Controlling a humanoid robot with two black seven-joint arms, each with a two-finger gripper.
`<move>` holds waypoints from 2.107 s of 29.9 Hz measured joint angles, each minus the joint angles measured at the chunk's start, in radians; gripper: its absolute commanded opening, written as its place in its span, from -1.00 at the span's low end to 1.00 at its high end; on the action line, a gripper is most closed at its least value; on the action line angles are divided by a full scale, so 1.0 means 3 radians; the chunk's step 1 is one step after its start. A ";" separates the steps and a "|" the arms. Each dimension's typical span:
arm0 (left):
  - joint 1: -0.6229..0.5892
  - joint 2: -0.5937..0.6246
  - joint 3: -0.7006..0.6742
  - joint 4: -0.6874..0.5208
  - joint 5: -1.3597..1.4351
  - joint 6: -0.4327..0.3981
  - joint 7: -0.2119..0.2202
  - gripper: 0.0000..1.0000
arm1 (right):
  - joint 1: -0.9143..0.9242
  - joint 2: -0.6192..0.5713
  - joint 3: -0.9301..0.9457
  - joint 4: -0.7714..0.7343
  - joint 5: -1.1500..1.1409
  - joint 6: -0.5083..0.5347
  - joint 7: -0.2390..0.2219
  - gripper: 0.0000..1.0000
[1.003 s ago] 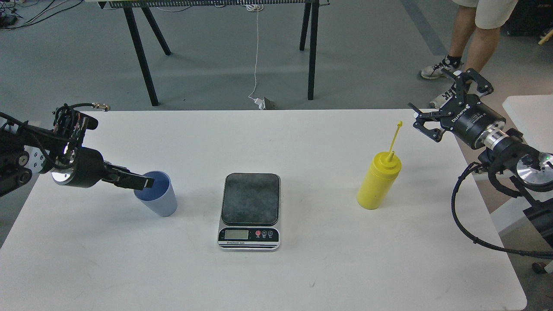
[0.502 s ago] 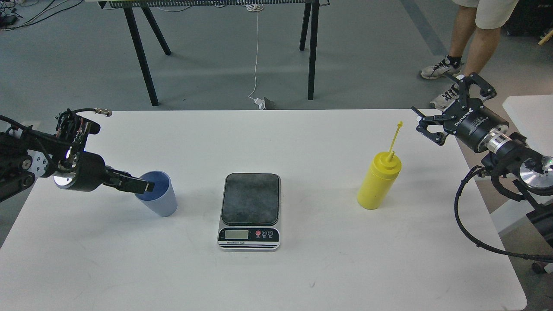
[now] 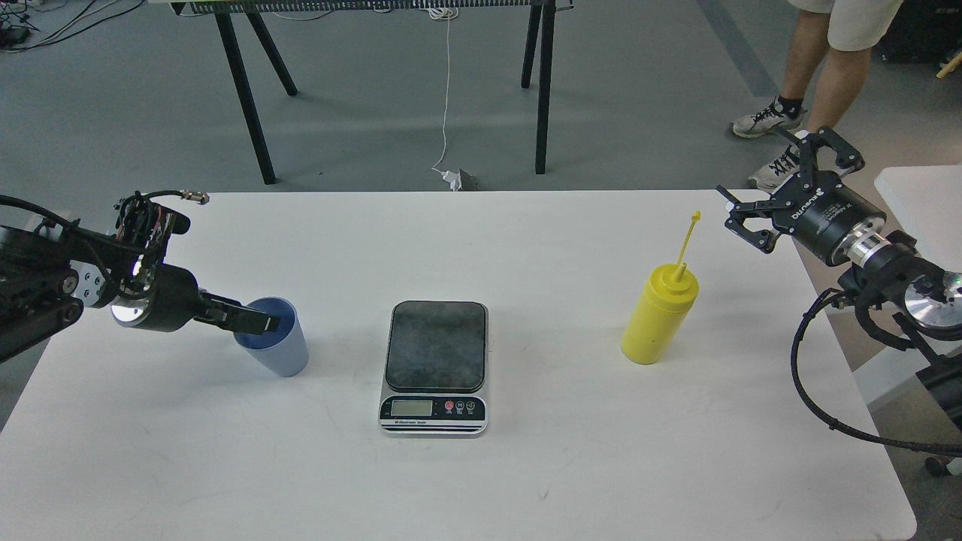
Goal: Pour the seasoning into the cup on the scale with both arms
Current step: 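Close the left gripper around the blue cup, then lift the blue cup and carry it over the scale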
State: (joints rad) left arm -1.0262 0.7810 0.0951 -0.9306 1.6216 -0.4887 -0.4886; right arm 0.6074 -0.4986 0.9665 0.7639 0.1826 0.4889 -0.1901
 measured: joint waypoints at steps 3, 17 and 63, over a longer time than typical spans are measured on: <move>0.0005 -0.0019 0.0000 0.0022 0.0009 0.0000 0.0000 0.45 | 0.0000 -0.0002 0.0000 0.0000 0.0000 0.0000 0.0000 0.99; 0.0093 -0.0055 0.0005 0.0029 0.0024 0.0000 0.0000 0.08 | -0.0005 -0.0005 0.0000 0.0000 0.0000 0.0000 0.0000 0.99; -0.0867 -0.0593 -0.0066 -0.0040 -0.0501 0.0000 0.0000 -1.00 | -0.0039 0.0022 0.0005 -0.0021 0.0000 0.0000 0.0000 0.99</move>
State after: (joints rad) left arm -1.2863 0.6033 0.0753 -0.9426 1.4712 -0.4887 -0.4888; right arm 0.5958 -0.4919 0.9679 0.7577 0.1826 0.4889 -0.1903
